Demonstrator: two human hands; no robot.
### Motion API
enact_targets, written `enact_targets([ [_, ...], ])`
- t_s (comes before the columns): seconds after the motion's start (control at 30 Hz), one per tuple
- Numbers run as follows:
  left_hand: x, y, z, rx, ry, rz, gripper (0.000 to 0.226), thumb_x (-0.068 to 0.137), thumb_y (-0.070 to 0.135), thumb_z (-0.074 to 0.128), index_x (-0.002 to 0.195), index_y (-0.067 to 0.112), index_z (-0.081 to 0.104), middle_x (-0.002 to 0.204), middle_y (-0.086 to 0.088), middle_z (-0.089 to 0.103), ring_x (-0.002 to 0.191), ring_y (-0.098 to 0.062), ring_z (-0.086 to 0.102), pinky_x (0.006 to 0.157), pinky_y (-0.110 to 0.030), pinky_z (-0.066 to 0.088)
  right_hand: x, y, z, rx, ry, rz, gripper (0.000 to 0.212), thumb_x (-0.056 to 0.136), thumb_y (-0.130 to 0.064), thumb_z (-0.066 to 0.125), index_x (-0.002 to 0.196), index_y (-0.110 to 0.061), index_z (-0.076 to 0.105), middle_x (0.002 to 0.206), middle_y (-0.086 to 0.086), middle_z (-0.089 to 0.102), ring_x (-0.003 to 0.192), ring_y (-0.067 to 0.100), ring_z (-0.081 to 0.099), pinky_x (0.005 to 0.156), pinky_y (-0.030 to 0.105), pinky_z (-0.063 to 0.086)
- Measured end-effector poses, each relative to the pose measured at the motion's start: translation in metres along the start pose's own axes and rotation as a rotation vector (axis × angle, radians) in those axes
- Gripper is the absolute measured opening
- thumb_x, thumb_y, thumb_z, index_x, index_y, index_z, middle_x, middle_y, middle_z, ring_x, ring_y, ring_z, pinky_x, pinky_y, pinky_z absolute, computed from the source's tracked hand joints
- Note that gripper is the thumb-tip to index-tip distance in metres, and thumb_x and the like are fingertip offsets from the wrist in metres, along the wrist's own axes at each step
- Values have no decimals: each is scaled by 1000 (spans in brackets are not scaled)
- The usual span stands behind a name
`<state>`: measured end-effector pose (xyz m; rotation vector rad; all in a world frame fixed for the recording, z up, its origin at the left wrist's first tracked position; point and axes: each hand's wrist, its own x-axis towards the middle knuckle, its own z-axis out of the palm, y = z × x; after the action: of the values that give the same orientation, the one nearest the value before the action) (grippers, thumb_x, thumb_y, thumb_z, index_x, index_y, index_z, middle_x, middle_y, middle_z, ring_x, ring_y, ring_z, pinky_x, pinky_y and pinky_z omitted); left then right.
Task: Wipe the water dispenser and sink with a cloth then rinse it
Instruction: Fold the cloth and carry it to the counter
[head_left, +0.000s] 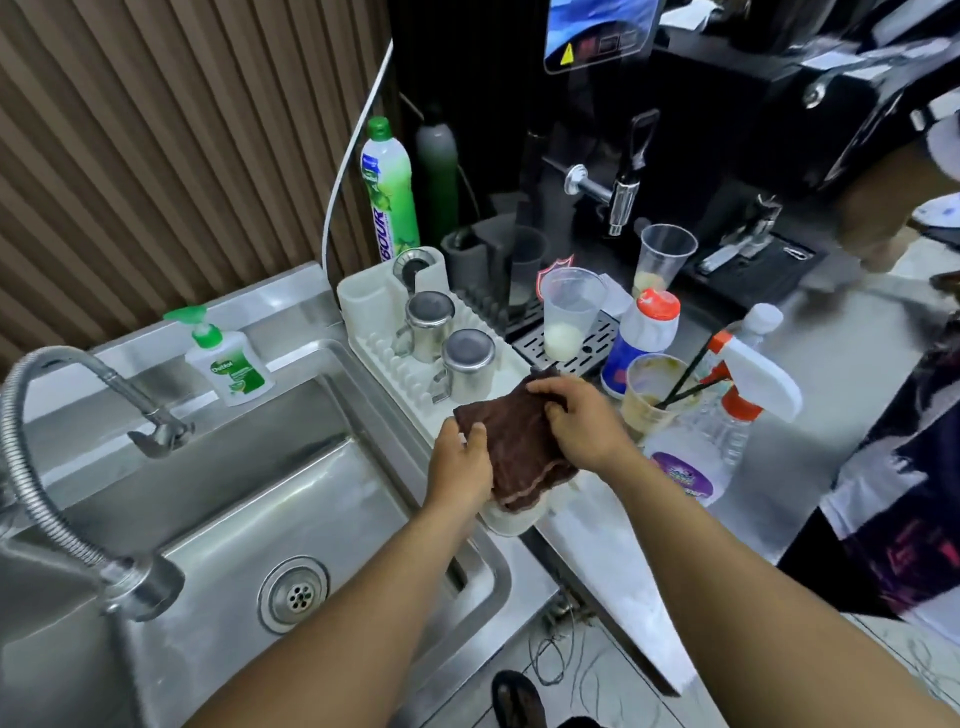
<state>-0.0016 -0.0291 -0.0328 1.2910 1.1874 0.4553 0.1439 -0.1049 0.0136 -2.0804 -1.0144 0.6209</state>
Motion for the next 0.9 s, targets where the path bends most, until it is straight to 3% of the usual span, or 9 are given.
enact_targets([
  [0.2,25,-13,5,98,41,-76,27,84,54,42,95,31,52,104,-2,66,96,-29,69,82,-54,60,36,15,9,-163,-168,-51,47,96,2,44,131,-19,67,142,0,56,131,20,50,97,16,32],
  [0.33,9,2,4,290,34,-70,34,88,50,55,106,21,56,102,-7,70,98,-33,70,88,-49,59,51,32,16,-249,-272,-105,53,92,3,45,133,-24,64,147,1,51,138,22,45,112,27,33],
  [0.43,-6,17,5,618,73,82,44,98,38,57,133,12,48,116,-8,67,110,-31,63,90,-40,53,54,42,18,-331,-276,-94,54,94,-5,46,138,-33,59,161,2,34,148,28,31,120,45,30],
  [0.5,-9,21,7,802,119,212,53,101,36,53,147,14,39,130,-8,58,120,-31,56,93,-40,50,53,43,17,-343,-211,-136,47,96,-9,49,137,-30,60,158,1,39,145,26,36,117,42,33],
  [0.57,-7,18,10,994,115,314,50,102,39,47,147,19,42,137,-4,53,126,-29,49,98,-42,47,48,40,17,-380,-177,-233,39,97,-15,54,133,-25,64,148,-2,52,137,22,45,111,36,39],
  [0.63,-1,12,11,1201,39,322,42,101,44,44,135,22,51,136,-1,54,131,-28,42,109,-50,37,43,40,19,-489,-243,-283,35,96,-21,58,129,-20,67,141,-1,58,132,22,48,106,36,43],
  [0.7,4,3,12,1350,-79,252,42,101,47,42,133,22,52,146,-1,47,143,-30,28,117,-65,17,37,45,24,-636,-319,-232,33,94,-23,57,124,-17,68,138,1,58,130,25,47,105,39,45],
  [0.8,9,-5,13,1435,-181,227,59,104,47,37,155,19,31,168,-2,18,156,-32,-1,113,-74,-7,31,51,28,-750,-262,-165,27,92,-17,53,115,-15,67,135,2,58,124,29,47,102,38,45],
  [0.9,12,1,9,1446,-207,227,64,105,49,34,160,20,20,171,0,9,156,-32,-8,112,-74,-14,25,50,34,-791,-216,-159,28,93,-16,52,118,-15,65,135,1,57,123,29,47,100,35,44],
])
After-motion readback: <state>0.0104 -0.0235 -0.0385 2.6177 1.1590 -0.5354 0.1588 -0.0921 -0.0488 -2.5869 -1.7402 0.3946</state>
